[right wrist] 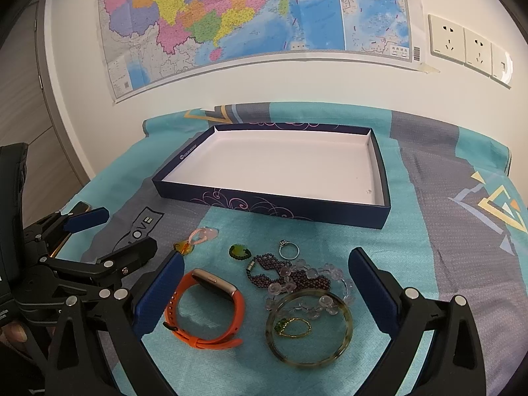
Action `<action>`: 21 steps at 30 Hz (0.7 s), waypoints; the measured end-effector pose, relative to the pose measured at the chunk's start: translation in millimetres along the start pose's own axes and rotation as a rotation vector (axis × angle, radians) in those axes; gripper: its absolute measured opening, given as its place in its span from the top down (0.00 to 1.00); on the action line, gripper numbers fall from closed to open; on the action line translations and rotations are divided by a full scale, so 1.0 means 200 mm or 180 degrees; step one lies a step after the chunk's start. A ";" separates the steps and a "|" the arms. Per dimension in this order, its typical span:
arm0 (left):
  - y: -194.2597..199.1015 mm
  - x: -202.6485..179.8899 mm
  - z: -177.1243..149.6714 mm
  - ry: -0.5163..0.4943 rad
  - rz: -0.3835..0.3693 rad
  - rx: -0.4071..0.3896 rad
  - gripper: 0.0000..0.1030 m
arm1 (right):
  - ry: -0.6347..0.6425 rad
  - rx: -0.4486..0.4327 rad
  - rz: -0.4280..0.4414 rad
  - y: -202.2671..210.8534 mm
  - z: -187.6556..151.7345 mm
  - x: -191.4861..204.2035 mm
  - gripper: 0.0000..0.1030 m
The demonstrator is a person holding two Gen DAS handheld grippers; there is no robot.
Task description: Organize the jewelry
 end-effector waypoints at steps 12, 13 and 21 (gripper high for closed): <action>0.00 0.00 0.00 -0.0004 0.0003 -0.0007 0.06 | -0.0011 0.0004 0.0022 0.00 0.00 0.00 0.06; 0.00 0.00 0.00 -0.0004 0.0003 -0.0007 0.06 | -0.0016 0.0003 0.0025 0.00 0.00 0.00 0.06; 0.00 -0.01 0.00 -0.0006 -0.0001 -0.0007 0.06 | -0.0029 0.0014 0.0036 -0.01 0.00 -0.01 0.06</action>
Point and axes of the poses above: each gripper's, at about its wrist camera, not at the fingertips, and y roughly against the way its jaws point, x to its left, z to its top, the point moved 1 cm from there along -y, roughly the way its jaws point, and after that the axes turned 15 degrees about y, right-handed, at the moved point
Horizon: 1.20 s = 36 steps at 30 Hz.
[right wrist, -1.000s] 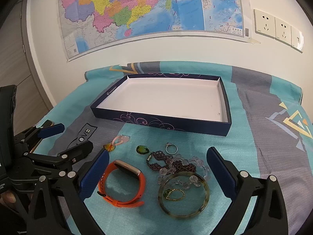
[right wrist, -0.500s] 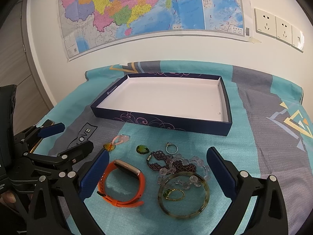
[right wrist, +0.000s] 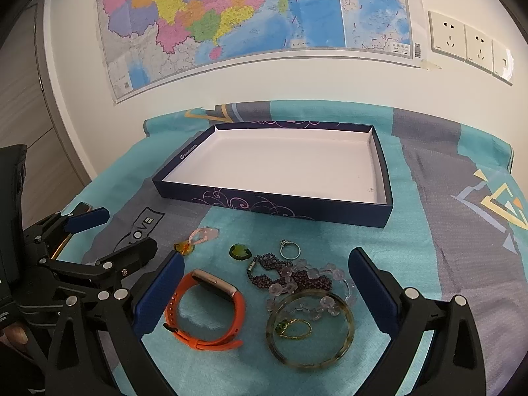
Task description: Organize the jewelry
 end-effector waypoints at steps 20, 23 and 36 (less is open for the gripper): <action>0.00 -0.01 0.00 -0.0007 0.0001 0.0004 0.06 | 0.0001 0.0030 0.0012 -0.01 0.00 0.00 0.06; 0.00 -0.01 -0.01 -0.0013 0.0001 0.0003 0.06 | -0.0001 0.0029 0.0011 -0.01 -0.01 0.00 0.06; -0.01 -0.02 -0.02 -0.0016 -0.0001 0.0005 0.06 | -0.0002 0.0027 0.0014 -0.01 0.00 0.00 0.06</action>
Point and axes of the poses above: each gripper's, at about its wrist camera, not at the fingertips, and y roughly against the way its jaws point, x to its left, z to its top, the point moved 1 cm from there along -y, roughly the way its jaws point, and after that the axes turned 15 degrees about y, right-handed, at the moved point
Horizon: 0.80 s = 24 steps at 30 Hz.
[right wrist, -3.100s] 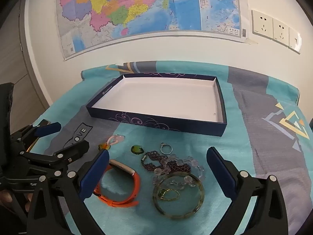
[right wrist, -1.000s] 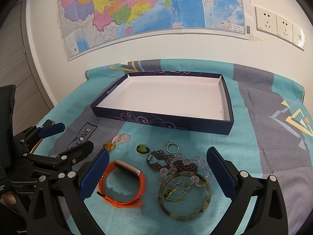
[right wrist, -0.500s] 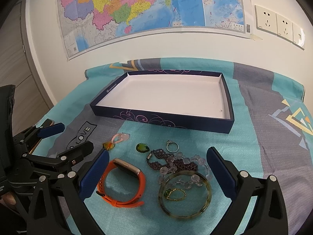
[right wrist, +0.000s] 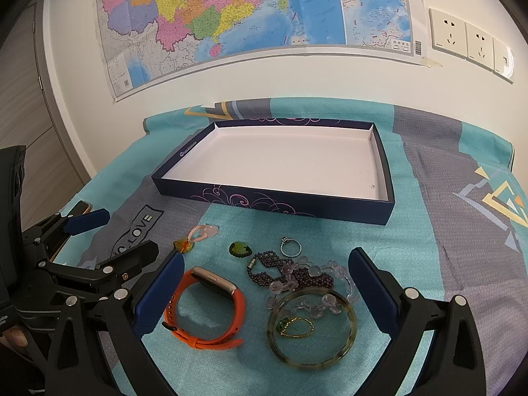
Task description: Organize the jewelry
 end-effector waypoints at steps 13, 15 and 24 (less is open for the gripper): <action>-0.01 -0.01 -0.02 -0.0009 -0.0006 0.0013 0.06 | 0.0001 -0.0002 -0.0002 0.00 0.00 0.00 0.06; 0.00 -0.01 -0.03 -0.0009 -0.0011 0.0016 0.06 | 0.0000 -0.0003 -0.0003 0.00 0.00 0.00 0.06; -0.01 -0.01 -0.02 -0.0025 -0.0035 0.0059 0.06 | -0.0005 0.0003 -0.0031 0.01 0.00 -0.02 0.06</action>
Point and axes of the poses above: each gripper's, at about its wrist camera, not at the fingertips, and y roughly against the way its jaws point, x to its left, z to its top, the point moved 1 cm from there along -y, roughly the way its jaws point, and after that the axes turned 15 degrees about y, right-handed, at the moved point
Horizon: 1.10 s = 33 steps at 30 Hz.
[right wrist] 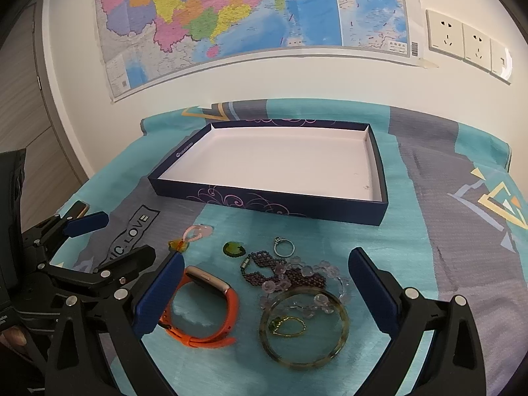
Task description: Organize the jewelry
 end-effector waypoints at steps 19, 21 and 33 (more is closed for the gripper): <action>0.03 0.10 -0.01 -0.0031 -0.0281 0.0049 0.06 | -0.0128 0.0181 -0.0134 0.06 -0.14 -0.21 0.11; 0.04 0.09 -0.02 -0.0107 -0.0340 0.0064 0.06 | -0.0095 0.0223 -0.0110 0.06 -0.16 -0.21 0.18; -0.03 -0.11 -0.10 -0.0557 -0.0721 0.0428 0.34 | 0.0060 0.0423 0.0077 0.03 -0.21 -0.17 0.65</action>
Point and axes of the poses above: each gripper's, at about its wrist camera, not at the fingertips, and y roughly against the way its jaws point, x to its left, z to its top, the point moved 1 cm from there along -y, roughly the way its jaws point, and after that the axes turned 15 degrees about y, right-handed, at the moved point
